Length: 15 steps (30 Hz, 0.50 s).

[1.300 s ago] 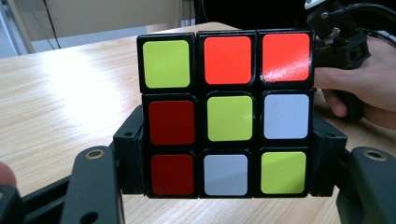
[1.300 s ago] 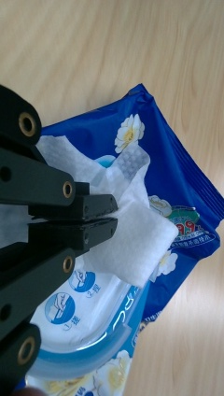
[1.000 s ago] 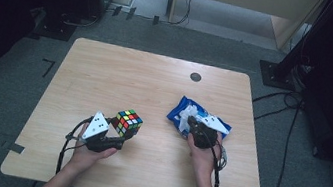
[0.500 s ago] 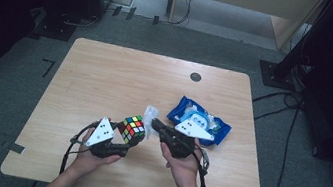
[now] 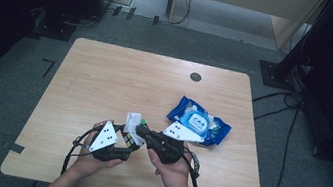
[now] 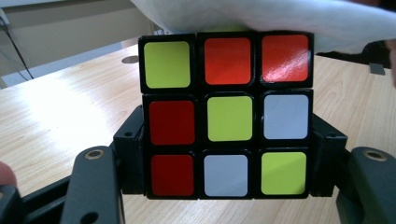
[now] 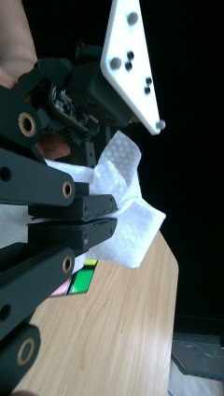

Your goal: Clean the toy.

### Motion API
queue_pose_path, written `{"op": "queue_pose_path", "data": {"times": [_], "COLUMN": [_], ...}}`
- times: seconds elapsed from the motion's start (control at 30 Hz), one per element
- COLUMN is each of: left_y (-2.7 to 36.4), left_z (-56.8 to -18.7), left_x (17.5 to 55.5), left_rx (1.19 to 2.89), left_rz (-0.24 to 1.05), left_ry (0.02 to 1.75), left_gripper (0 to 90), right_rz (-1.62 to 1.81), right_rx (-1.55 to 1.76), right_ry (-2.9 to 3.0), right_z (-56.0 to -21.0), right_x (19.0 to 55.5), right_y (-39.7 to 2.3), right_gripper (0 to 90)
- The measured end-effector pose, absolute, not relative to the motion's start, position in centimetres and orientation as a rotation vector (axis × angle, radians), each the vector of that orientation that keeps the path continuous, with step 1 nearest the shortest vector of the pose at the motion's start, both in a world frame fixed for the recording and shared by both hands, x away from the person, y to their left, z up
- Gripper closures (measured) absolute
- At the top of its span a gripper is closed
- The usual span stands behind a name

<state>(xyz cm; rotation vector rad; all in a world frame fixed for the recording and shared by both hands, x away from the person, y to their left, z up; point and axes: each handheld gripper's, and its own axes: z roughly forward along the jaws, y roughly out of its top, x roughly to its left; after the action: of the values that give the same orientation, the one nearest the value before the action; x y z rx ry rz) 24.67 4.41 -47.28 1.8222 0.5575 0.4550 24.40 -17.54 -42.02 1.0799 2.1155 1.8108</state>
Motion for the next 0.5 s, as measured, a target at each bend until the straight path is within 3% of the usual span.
{"op": "queue_pose_path", "data": {"times": [0.27,0.5], "left_y": [4.7,4.0], "left_z": [-47.1,-47.5], "left_x": [24.8,24.6], "left_rx": [1.807,1.839], "left_rz": [0.442,0.443], "left_ry": [0.551,0.534], "left_gripper": [33.5,33.6], "right_rz": [1.688,1.781], "right_rx": [1.274,1.169], "right_ry": [2.073,2.116], "right_z": [-44.4,-42.7], "right_x": [26.4,25.0], "right_y": [-20.1,-18.3], "right_gripper": [88.9,88.8]}}
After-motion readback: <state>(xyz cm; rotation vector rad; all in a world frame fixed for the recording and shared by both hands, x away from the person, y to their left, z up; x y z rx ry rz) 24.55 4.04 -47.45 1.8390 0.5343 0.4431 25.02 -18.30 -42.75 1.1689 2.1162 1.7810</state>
